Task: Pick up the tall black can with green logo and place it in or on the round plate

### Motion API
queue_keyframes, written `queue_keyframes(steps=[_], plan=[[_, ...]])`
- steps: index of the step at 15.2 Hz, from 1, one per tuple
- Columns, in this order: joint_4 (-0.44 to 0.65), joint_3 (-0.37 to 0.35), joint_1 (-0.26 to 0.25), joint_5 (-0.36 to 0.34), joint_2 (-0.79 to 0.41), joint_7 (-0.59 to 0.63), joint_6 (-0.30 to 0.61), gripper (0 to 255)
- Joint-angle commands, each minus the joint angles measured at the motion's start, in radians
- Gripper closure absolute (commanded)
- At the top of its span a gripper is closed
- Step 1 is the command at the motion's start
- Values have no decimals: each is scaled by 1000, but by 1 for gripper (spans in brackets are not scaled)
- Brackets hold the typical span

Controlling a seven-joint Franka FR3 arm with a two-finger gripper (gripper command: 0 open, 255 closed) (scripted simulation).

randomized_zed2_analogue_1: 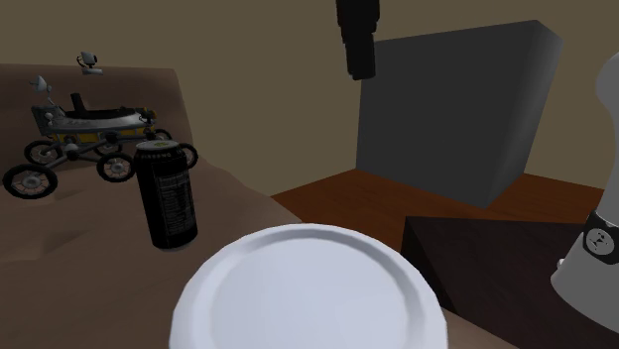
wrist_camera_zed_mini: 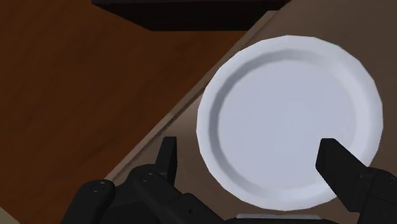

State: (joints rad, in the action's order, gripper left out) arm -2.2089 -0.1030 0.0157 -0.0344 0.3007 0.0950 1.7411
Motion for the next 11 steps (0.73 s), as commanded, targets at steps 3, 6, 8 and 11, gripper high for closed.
queue_keyframes(steps=[3,6,8,11], plan=[[106,-12,5,-29,-148,32,59,0],[201,-18,6,-54,-259,57,86,0],[271,-21,4,-72,-333,73,98,0],[386,-22,0,-99,-447,96,106,0]])
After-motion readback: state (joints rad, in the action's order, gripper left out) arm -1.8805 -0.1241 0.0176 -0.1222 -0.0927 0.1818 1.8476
